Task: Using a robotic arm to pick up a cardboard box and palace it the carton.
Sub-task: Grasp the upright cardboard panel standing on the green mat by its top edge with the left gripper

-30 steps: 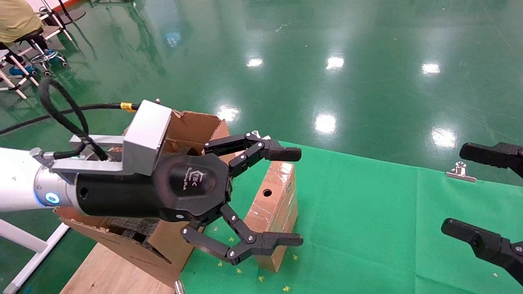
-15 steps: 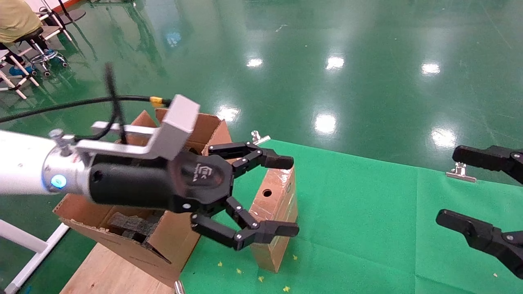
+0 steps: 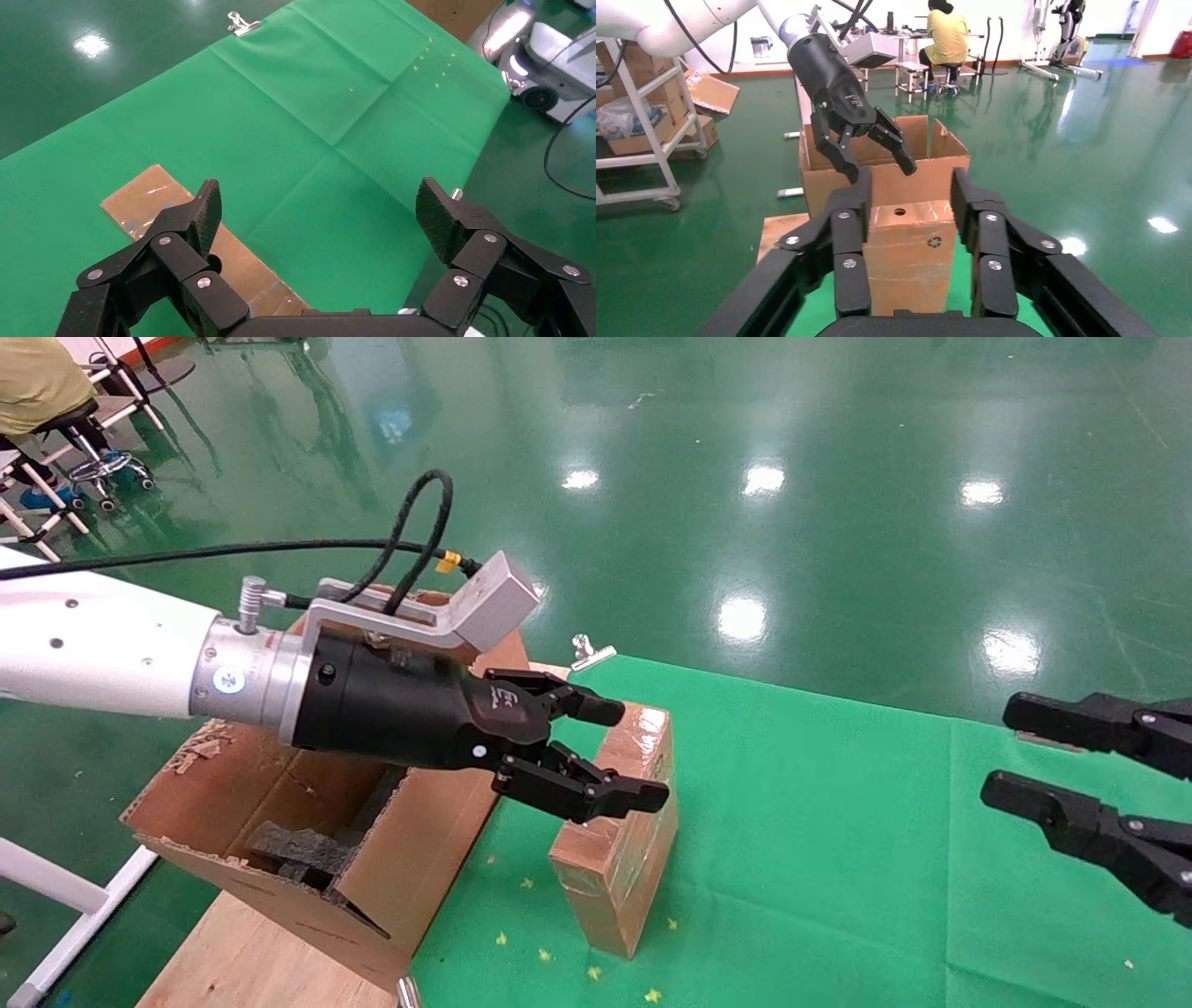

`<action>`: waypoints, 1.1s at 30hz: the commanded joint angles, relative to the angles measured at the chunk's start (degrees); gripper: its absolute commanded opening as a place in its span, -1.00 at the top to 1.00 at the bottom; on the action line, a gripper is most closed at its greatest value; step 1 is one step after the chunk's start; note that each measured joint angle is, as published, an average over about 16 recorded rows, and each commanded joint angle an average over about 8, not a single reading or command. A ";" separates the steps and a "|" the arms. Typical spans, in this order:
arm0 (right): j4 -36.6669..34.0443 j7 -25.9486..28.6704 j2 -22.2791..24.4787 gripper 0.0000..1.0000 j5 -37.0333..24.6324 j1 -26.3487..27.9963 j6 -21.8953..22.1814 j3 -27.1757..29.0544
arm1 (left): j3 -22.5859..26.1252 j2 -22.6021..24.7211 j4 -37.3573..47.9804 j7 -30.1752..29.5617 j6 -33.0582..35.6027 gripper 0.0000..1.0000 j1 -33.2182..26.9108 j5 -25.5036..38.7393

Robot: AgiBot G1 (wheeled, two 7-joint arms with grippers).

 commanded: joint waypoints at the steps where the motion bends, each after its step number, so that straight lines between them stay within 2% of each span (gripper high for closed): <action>1: 0.00 0.00 0.00 1.00 0.00 0.00 0.00 0.00 | 0.27 0.10 -0.10 -0.72 -0.45 -1.00 -0.30 0.64; 7: -0.01 0.00 0.00 1.00 0.00 -0.01 0.01 0.00 | 2.91 1.81 1.20 -5.47 1.60 -1.00 -3.82 5.19; 13: -0.01 0.00 0.00 1.00 0.00 -0.01 0.01 0.00 | 7.79 6.64 3.32 -15.99 4.35 -1.00 -11.66 15.16; 19: -0.01 0.00 0.00 1.00 0.00 -0.01 0.01 0.00 | 12.64 11.82 6.12 -25.44 6.68 -1.00 -17.09 21.64; 24: -0.01 0.00 0.00 1.00 0.00 -0.01 0.01 0.00 | 17.21 14.94 8.16 -29.89 7.41 -1.00 -19.95 24.23; 32: -0.01 0.00 0.00 1.00 0.00 -0.01 0.01 0.00 | 24.37 17.66 9.79 -32.73 7.44 -1.00 -22.29 24.29; 33: -0.01 0.00 0.00 0.86 0.00 -0.01 0.01 0.00 | 25.04 17.84 9.91 -32.92 7.36 -1.00 -22.40 24.02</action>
